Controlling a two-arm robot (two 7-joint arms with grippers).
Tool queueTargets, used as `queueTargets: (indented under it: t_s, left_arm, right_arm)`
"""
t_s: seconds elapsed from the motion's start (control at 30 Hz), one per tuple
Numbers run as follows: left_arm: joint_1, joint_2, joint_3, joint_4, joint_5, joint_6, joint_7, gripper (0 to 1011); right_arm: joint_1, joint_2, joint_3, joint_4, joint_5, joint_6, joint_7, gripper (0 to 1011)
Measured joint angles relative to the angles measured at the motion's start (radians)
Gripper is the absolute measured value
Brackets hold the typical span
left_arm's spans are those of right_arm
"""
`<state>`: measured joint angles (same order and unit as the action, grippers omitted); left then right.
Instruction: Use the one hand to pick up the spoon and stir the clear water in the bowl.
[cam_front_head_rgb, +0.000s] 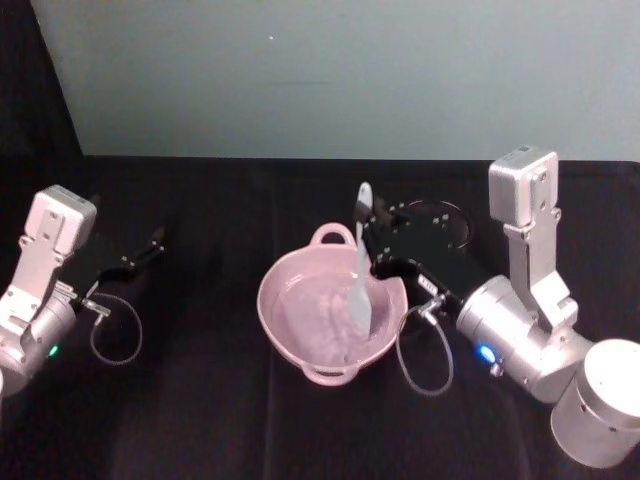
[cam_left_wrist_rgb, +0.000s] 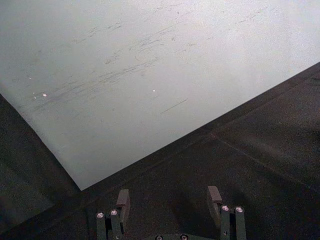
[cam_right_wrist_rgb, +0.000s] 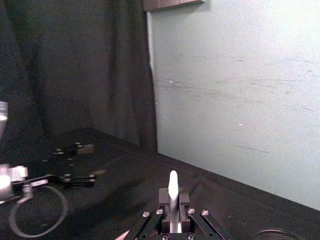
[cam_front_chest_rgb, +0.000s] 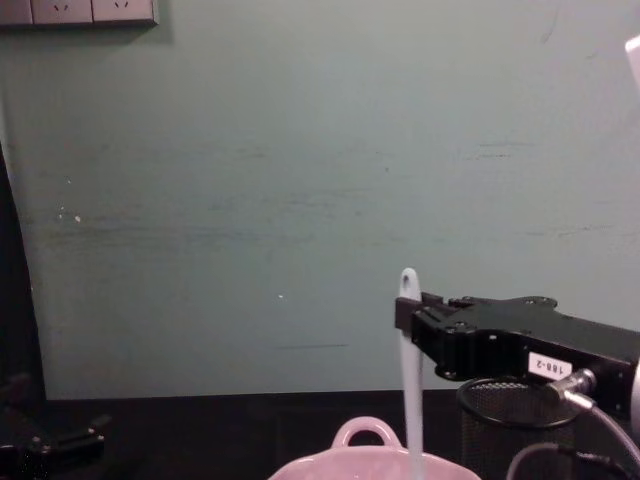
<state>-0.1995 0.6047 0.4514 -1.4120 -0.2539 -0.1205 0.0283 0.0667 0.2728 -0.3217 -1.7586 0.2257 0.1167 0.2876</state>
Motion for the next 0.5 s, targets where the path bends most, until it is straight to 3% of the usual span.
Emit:
queueTargets:
  t_s: [0.23,0.5]
  left_arm:
    - [0.0,0.0,0.0,0.0,0.0,0.0,0.0,1011]
    - [0.0,0.0,0.0,0.0,0.0,0.0,0.0,1011]
  right_arm:
    - [-0.023,0.01,-0.027,-0.035,0.024,0.009,0.02,112]
    - [0.023,-0.011,-0.072,0.006,0.026,0.009,0.027,112]
